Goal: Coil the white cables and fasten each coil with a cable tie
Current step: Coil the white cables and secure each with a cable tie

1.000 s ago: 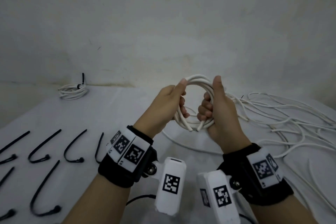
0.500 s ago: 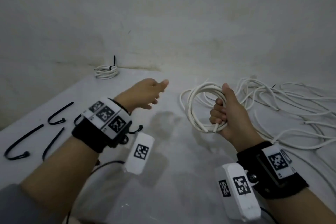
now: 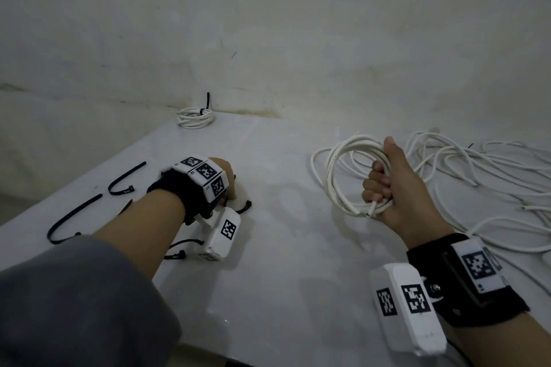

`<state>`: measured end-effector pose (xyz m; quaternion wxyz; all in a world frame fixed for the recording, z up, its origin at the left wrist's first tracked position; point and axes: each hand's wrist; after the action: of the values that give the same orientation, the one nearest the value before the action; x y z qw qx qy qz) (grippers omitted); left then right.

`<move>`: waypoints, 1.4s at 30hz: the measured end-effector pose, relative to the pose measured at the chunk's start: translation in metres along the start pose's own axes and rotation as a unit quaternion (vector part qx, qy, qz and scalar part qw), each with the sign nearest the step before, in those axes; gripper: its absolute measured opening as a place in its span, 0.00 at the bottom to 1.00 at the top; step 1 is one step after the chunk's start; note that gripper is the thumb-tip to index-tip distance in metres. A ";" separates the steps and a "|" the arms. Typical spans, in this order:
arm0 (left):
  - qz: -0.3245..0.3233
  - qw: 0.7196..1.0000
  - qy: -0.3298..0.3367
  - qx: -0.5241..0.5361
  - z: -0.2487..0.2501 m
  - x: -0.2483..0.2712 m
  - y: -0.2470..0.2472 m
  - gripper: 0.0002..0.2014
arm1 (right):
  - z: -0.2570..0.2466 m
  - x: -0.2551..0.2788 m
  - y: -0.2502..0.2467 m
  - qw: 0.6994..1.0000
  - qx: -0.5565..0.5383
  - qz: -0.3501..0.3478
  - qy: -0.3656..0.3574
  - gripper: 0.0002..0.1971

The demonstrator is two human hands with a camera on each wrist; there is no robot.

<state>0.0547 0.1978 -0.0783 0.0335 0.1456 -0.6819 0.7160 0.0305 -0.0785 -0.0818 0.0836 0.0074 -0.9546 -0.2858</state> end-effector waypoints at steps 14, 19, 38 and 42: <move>0.039 0.886 0.048 0.460 0.035 0.014 -0.018 0.05 | -0.006 -0.004 -0.005 0.999 -0.009 0.051 -0.017 0.24; 0.044 0.805 0.185 0.561 0.077 0.058 -0.027 0.07 | -0.010 -0.005 -0.010 0.994 -0.003 0.101 -0.053 0.23; 0.026 0.810 0.262 0.523 0.148 0.085 -0.019 0.09 | -0.008 0.006 0.000 0.979 0.101 0.101 -0.142 0.21; 0.030 0.805 0.272 0.526 0.150 0.085 -0.017 0.08 | -0.006 0.003 -0.001 0.980 0.105 0.093 -0.142 0.18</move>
<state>0.0021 0.0379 -0.0361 0.1137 -0.0803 -0.1679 0.9759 0.0283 -0.0830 -0.0765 -0.0278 -0.1137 -0.9780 -0.1728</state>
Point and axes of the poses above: each hand's wrist, its own x-axis away from the middle knuckle, its own y-axis out of the palm, z = x × y, and after that the axes turned 3 degrees about y, right-handed
